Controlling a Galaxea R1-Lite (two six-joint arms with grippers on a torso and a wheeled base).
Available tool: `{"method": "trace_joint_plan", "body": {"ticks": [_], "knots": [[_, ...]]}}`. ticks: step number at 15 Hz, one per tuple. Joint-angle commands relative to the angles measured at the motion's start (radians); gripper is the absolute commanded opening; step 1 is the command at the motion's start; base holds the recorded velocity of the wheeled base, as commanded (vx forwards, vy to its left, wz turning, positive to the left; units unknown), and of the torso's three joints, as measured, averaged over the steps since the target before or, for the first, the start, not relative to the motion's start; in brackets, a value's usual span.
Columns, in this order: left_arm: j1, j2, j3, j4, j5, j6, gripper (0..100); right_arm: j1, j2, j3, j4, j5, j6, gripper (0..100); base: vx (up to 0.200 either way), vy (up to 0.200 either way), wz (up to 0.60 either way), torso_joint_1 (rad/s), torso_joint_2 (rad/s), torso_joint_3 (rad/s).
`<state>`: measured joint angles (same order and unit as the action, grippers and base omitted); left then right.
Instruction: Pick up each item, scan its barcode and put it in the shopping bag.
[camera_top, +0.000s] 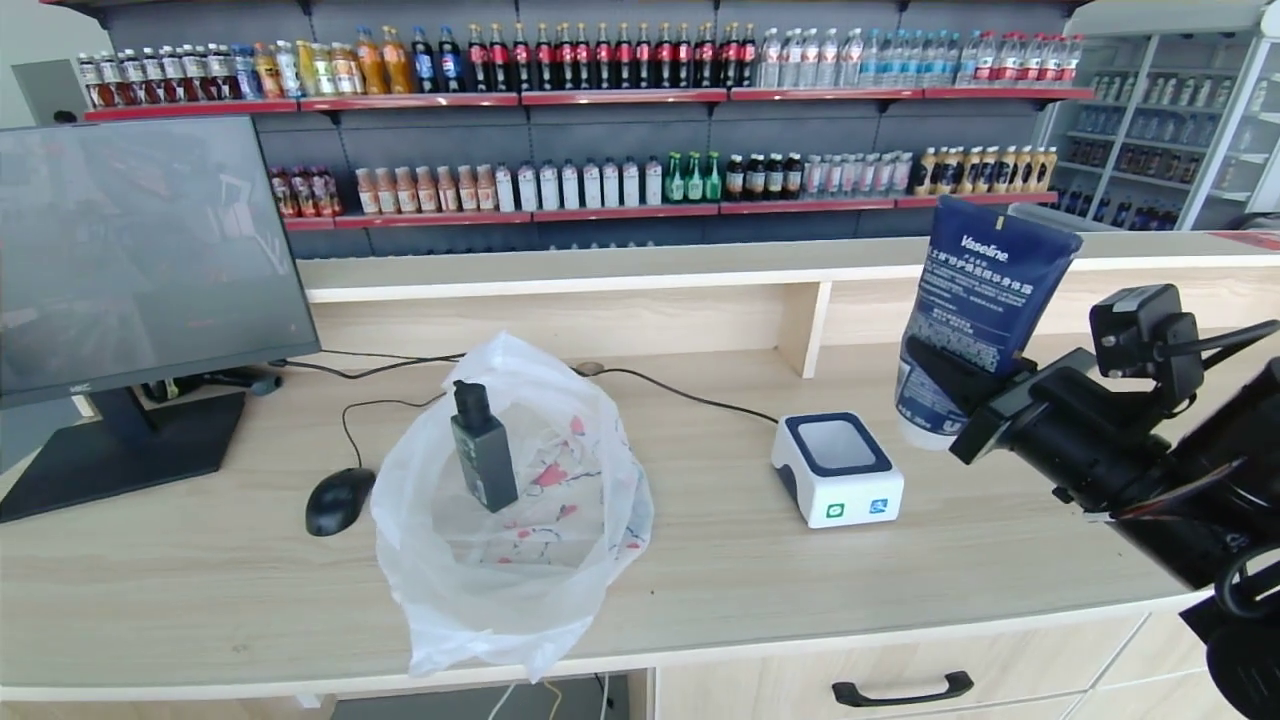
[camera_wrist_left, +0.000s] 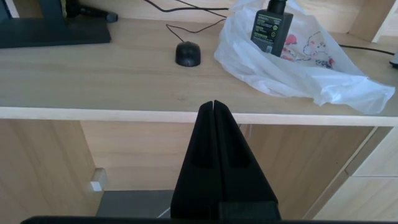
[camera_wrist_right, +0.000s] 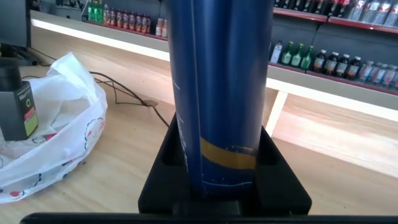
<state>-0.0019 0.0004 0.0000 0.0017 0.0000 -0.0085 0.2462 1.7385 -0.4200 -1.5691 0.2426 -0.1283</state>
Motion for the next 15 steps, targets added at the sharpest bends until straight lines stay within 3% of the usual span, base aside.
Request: {"method": "trace_joint_plan", "body": {"ticks": [1, 7, 9, 15], "knots": [[0.0, 0.0, 0.0, 0.0, 0.0, -0.001, 0, -0.002, 0.007, 0.001, -0.002, 0.0, 0.003, 0, 0.0, 0.2, 0.0, -0.002, 0.0, 0.002], [0.0, 0.0, 0.0, 0.0, 0.0, 0.002, 0, -0.004, 0.004, 0.006, -0.002, 0.0, 0.004, 0, 0.0, 0.2, 0.0, 0.002, 0.0, 0.002], [0.0, 0.0, 0.0, 0.0, 0.0, 0.002, 0, -0.004, 0.006, 0.004, -0.002, 0.0, 0.004, 0, 0.0, 0.0, 0.0, 0.0, 0.0, 0.0], [0.0, 0.0, 0.0, -0.002, 0.0, 0.002, 0, -0.005, 0.001, 0.02, -0.002, 0.0, 0.004, 0, 0.0, 0.0, 0.6, 0.003, 0.0, 0.002]]}}
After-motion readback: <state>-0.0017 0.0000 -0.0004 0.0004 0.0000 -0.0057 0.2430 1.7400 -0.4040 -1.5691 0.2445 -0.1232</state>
